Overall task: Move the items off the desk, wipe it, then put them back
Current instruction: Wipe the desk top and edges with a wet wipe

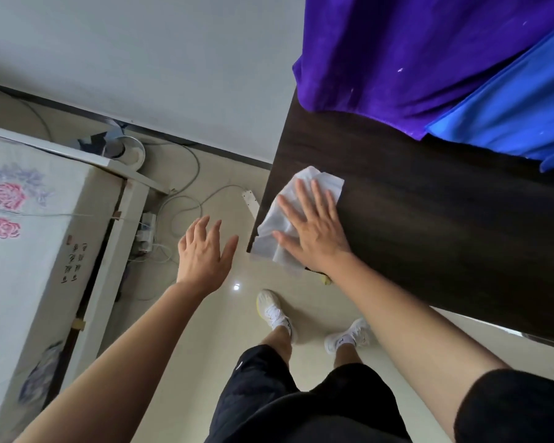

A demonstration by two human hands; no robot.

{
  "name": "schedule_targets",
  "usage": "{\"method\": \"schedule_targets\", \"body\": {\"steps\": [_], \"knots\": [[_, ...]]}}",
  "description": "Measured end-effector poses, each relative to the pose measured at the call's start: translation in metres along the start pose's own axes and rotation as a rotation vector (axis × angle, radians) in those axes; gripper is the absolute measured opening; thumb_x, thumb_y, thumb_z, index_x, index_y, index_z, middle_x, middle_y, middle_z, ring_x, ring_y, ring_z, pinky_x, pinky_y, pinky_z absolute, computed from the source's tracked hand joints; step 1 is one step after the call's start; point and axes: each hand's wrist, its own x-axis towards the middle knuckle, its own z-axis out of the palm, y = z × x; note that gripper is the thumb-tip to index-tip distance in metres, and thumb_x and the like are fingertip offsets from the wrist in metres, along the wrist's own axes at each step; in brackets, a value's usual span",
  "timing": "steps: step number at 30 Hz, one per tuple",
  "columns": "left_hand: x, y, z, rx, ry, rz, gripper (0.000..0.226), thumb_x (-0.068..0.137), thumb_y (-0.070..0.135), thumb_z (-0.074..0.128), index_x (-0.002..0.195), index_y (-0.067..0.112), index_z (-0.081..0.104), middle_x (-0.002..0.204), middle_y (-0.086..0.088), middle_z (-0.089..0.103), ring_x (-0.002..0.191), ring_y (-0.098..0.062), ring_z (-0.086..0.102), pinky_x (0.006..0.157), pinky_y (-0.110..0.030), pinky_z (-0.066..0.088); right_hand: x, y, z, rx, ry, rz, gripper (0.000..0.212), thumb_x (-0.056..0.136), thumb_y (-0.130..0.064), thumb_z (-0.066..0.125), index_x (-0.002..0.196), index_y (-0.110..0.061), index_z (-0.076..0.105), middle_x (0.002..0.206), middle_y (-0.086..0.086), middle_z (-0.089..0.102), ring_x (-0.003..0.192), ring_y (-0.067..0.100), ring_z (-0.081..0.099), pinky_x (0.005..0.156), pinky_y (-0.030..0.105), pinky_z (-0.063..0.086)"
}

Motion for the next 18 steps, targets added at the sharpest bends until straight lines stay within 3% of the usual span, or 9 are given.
{"method": "schedule_targets", "body": {"steps": [2, 7, 12, 15, 18], "knots": [[0.002, -0.005, -0.009, -0.021, 0.033, -0.046, 0.060, 0.100, 0.052, 0.037, 0.147, 0.014, 0.038, 0.157, -0.012, 0.027, 0.147, -0.030, 0.018, 0.116, -0.051, 0.019, 0.031, -0.022, -0.006, -0.007, -0.004, -0.049, 0.073, 0.099, -0.069, 0.023, 0.161, -0.034, 0.008, 0.168, 0.011, -0.011, 0.154, 0.036, -0.013, 0.124, 0.054, 0.000], [0.024, -0.001, -0.025, 0.007, 0.063, -0.055, 0.059, 0.100, 0.051, 0.036, 0.146, 0.013, 0.039, 0.156, -0.012, 0.028, 0.145, -0.031, 0.020, 0.114, -0.054, 0.023, 0.063, -0.042, -0.021, -0.038, -0.081, -0.045, 0.065, 0.097, -0.063, 0.035, 0.156, -0.036, 0.029, 0.168, 0.011, -0.011, 0.152, 0.040, -0.018, 0.123, 0.055, -0.009], [0.062, 0.035, -0.023, 0.008, 0.078, -0.005, 0.056, 0.102, 0.048, 0.034, 0.144, 0.012, 0.040, 0.155, -0.015, 0.030, 0.143, -0.035, 0.023, 0.112, -0.055, 0.024, -0.010, -0.036, 0.005, -0.054, -0.085, -0.147, 0.067, 0.099, -0.069, 0.017, 0.158, -0.044, -0.002, 0.167, 0.008, -0.020, 0.152, 0.034, -0.023, 0.123, 0.054, -0.003], [0.077, 0.065, -0.011, 0.021, 0.040, 0.067, 0.057, 0.102, 0.048, 0.032, 0.147, 0.013, 0.036, 0.156, -0.015, 0.029, 0.144, -0.034, 0.022, 0.114, -0.054, 0.022, -0.044, -0.007, 0.014, 0.023, -0.041, -0.040, 0.063, 0.103, -0.062, 0.021, 0.159, -0.042, 0.002, 0.168, 0.007, -0.013, 0.154, 0.032, -0.017, 0.125, 0.053, 0.001], [0.087, 0.094, 0.002, 0.011, 0.014, 0.109, 0.059, 0.102, 0.049, 0.027, 0.148, 0.013, 0.032, 0.157, -0.014, 0.028, 0.144, -0.033, 0.022, 0.115, -0.052, 0.020, -0.069, 0.049, 0.010, 0.049, 0.010, 0.201, 0.063, 0.103, -0.062, 0.021, 0.160, -0.039, 0.008, 0.169, 0.008, -0.006, 0.155, 0.031, -0.010, 0.124, 0.052, 0.008]]}}
